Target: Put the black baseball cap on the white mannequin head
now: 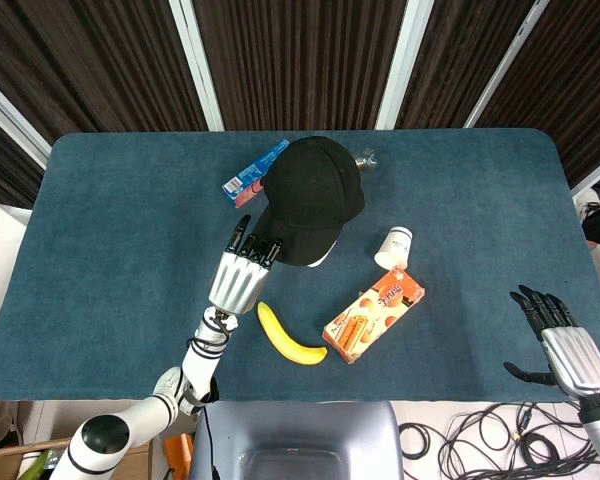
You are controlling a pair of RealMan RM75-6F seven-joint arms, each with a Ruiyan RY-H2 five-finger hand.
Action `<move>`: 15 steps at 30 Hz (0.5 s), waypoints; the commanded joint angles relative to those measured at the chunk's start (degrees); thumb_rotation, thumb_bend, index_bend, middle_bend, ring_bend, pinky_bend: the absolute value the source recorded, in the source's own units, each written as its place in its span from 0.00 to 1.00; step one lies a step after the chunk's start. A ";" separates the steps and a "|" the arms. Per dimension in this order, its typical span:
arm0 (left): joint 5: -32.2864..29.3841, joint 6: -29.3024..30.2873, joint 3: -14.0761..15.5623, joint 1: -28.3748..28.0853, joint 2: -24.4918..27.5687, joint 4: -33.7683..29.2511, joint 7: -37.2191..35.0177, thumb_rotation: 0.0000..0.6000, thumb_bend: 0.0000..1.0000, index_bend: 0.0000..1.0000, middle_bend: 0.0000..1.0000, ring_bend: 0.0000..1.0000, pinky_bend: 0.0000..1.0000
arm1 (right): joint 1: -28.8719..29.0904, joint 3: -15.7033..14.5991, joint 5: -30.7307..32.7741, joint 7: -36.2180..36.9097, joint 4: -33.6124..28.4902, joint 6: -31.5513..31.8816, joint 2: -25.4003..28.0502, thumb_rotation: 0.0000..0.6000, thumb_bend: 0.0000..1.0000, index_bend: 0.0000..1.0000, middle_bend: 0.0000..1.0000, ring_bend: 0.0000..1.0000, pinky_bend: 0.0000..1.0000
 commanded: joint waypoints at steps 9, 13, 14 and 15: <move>1.21 -0.91 0.63 1.49 1.57 -4.22 1.62 1.00 0.34 0.12 0.18 0.20 0.26 | 0.02 0.03 0.15 -0.02 0.06 -0.04 -0.01 1.00 0.09 0.00 0.00 0.00 0.00; 1.52 -1.37 0.60 1.86 2.08 -5.73 2.42 1.00 0.33 0.07 0.09 0.12 0.24 | 0.05 0.00 0.18 -0.25 -0.02 -0.14 -0.04 1.00 0.09 0.00 0.00 0.00 0.00; 1.65 -1.46 0.63 2.01 2.31 -6.24 2.88 1.00 0.33 0.06 0.08 0.10 0.24 | 0.06 -0.01 0.18 -0.27 -0.01 -0.16 -0.06 1.00 0.09 0.00 0.00 0.00 0.00; 1.82 -1.39 0.66 2.12 2.52 -6.64 3.17 1.00 0.32 0.05 0.06 0.08 0.23 | 0.08 0.01 0.22 -0.34 -0.02 -0.19 -0.10 1.00 0.09 0.00 0.00 0.00 0.00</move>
